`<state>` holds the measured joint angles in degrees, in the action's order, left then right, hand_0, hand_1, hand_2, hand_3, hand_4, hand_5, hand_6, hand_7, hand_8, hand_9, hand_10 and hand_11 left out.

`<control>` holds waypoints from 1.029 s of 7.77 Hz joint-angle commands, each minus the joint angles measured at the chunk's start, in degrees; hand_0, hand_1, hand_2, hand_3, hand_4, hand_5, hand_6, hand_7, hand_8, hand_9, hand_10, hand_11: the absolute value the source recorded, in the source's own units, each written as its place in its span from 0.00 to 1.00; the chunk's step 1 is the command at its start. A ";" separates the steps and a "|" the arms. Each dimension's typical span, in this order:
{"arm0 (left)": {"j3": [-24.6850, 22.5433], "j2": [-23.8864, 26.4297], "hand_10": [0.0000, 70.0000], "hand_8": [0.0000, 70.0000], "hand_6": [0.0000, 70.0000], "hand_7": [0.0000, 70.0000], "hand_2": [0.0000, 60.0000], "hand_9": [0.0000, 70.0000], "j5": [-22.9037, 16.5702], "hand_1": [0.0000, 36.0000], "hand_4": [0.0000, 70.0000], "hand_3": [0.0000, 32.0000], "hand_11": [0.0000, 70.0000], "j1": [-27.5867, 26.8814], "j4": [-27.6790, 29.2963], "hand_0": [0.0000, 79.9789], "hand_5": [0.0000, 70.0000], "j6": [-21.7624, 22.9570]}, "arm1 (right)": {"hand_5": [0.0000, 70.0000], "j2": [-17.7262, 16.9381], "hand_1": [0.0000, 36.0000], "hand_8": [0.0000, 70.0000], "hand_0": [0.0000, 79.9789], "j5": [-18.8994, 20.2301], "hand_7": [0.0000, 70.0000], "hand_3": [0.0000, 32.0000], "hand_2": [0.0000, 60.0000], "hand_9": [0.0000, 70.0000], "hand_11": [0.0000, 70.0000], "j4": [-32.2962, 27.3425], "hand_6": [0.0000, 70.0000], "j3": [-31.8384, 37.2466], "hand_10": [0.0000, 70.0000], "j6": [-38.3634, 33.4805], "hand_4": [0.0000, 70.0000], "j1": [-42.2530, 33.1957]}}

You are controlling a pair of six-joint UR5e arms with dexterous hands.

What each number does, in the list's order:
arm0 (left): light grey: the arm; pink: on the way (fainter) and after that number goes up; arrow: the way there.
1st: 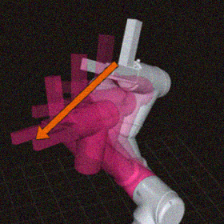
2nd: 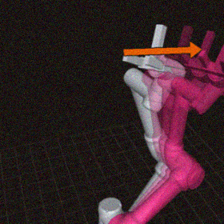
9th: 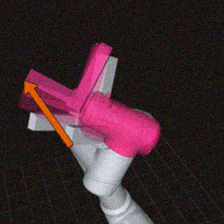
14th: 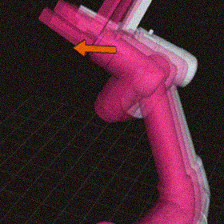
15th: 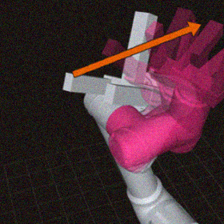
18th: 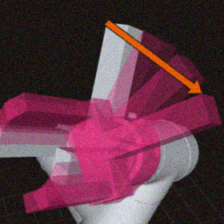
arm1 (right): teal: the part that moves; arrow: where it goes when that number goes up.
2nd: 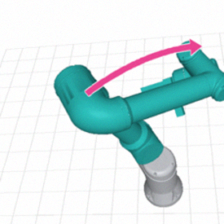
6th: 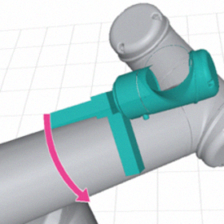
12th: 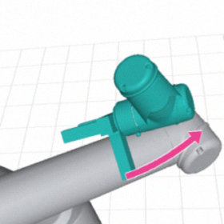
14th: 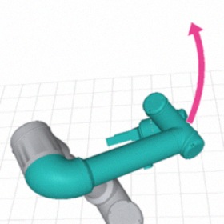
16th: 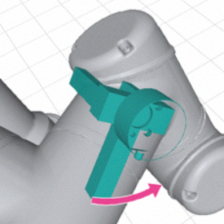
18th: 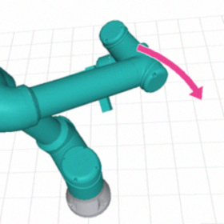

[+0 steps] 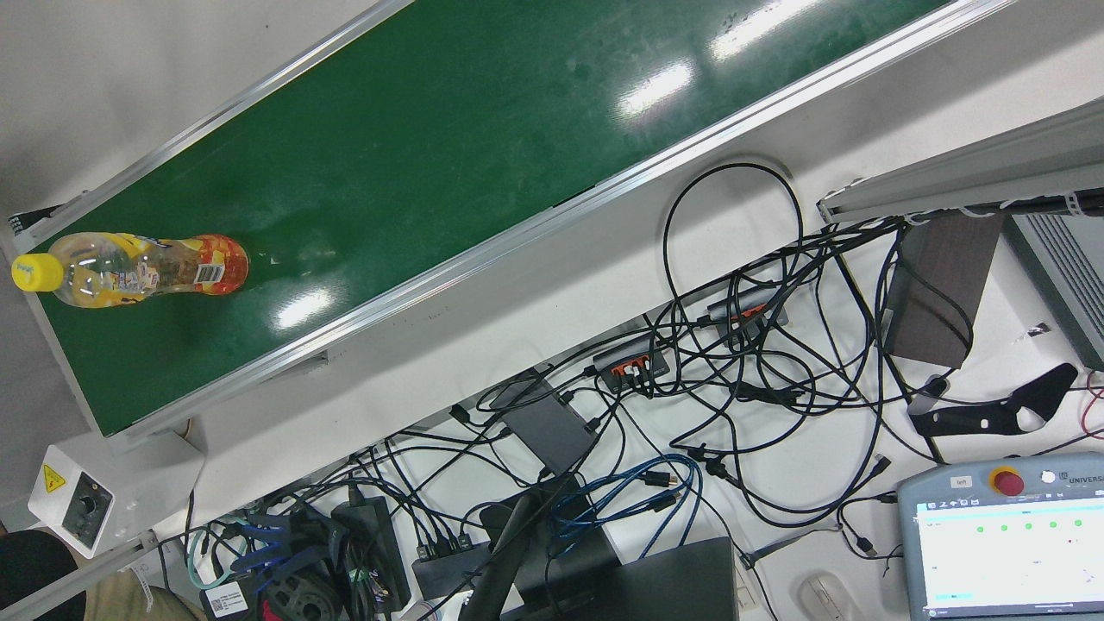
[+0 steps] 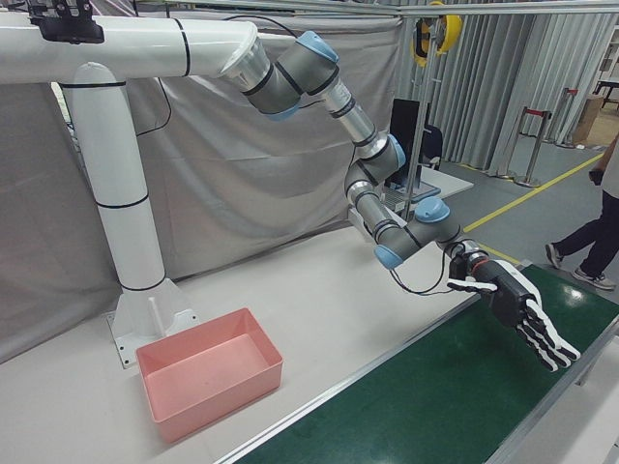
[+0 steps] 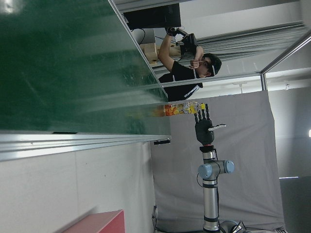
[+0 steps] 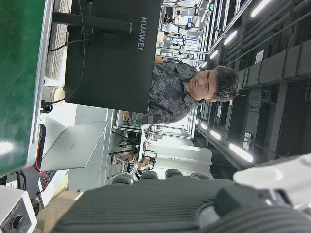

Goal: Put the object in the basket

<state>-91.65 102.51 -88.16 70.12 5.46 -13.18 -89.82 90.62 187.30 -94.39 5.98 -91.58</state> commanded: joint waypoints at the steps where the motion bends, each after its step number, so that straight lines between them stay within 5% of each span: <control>1: 0.07 0.41 0.04 0.04 0.00 0.00 0.00 0.04 0.00 0.09 0.14 0.03 0.08 -0.07 -0.09 0.69 0.18 -0.09 | 0.00 0.00 0.00 0.00 0.00 0.00 0.00 0.00 0.00 0.00 0.00 0.00 0.00 0.00 0.00 -0.09 0.00 0.00; 8: -0.11 0.50 0.05 0.04 0.00 0.00 0.00 0.04 0.00 0.09 0.14 0.03 0.09 -0.51 -0.10 0.69 0.19 0.00 | 0.00 0.00 0.00 0.00 0.00 0.00 0.00 0.00 0.00 0.00 0.00 0.00 0.00 0.00 0.00 0.00 0.00 0.00</control>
<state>-91.69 102.95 -88.15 69.75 5.36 -13.24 -89.82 90.62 187.30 -94.37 5.97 -91.58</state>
